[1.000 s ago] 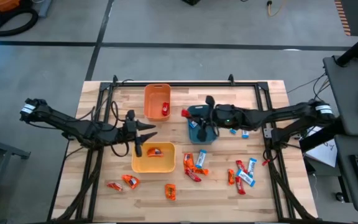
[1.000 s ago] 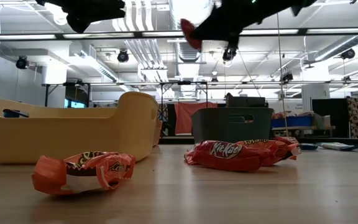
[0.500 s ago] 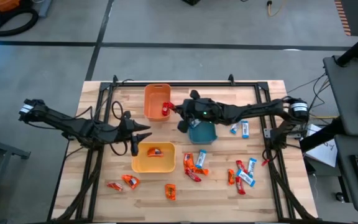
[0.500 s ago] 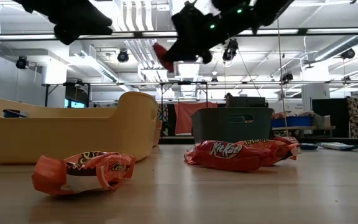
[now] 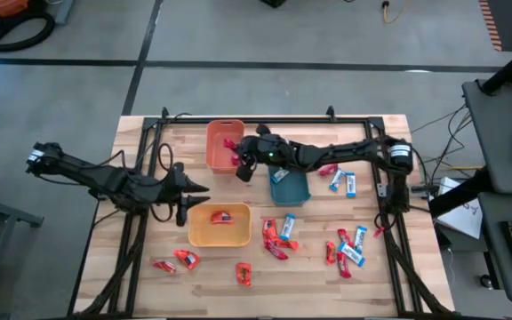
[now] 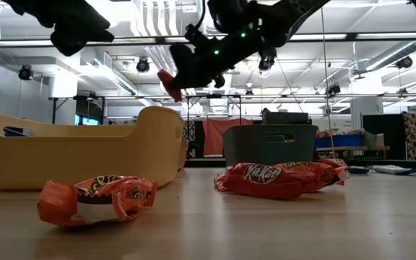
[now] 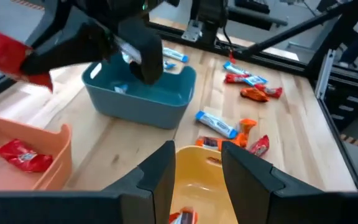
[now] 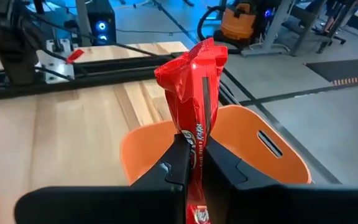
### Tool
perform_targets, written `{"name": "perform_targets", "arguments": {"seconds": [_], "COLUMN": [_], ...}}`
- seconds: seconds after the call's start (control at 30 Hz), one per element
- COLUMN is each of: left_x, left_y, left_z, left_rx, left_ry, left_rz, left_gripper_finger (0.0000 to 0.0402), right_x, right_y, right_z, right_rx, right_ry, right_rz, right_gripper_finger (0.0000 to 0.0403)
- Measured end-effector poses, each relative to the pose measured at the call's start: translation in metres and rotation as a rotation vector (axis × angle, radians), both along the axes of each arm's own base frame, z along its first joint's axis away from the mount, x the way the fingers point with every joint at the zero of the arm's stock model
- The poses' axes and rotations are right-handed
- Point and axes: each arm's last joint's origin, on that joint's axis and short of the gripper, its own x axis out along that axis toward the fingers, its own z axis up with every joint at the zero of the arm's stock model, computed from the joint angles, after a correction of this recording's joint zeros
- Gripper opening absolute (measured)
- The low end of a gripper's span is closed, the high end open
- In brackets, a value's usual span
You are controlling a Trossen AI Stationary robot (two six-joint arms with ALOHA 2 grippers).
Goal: Organize candy in baskets
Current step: Put the red chocolate into the orange bin
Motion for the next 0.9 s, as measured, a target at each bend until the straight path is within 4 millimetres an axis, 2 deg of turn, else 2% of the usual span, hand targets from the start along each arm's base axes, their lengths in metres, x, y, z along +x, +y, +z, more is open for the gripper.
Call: {"name": "perform_targets", "arguments": {"seconds": [0.3,0.47,0.6,0.73,0.9], "left_x": [-0.009,-0.011,-0.011,-0.010,-0.010], "left_y": [0.003,0.004,0.004,0.004,0.004], "left_z": [0.002,0.001,0.000,-0.001,-0.001], "left_rx": [0.002,0.003,0.006,0.009,0.010], "left_ry": [0.004,0.014,0.023,0.034,0.034], "left_rz": [0.003,0.004,0.004,0.004,0.004], "left_gripper_finger": [0.0115,0.0115,0.0115,0.0115,0.0115], "right_x": [0.028,0.034,0.033,0.033,0.032], "right_y": [-0.009,-0.012,-0.012,-0.011,-0.011], "right_z": [-0.021,-0.031,-0.031,-0.031,-0.032], "right_rx": [-0.002,0.010,0.022,0.034,0.056], "right_ry": [0.023,0.043,0.031,0.028,0.035], "right_rz": [-0.006,-0.018,-0.024,-0.021,-0.028], "right_gripper_finger": [0.0022,0.0022,0.0028,0.0055,0.0112]}}
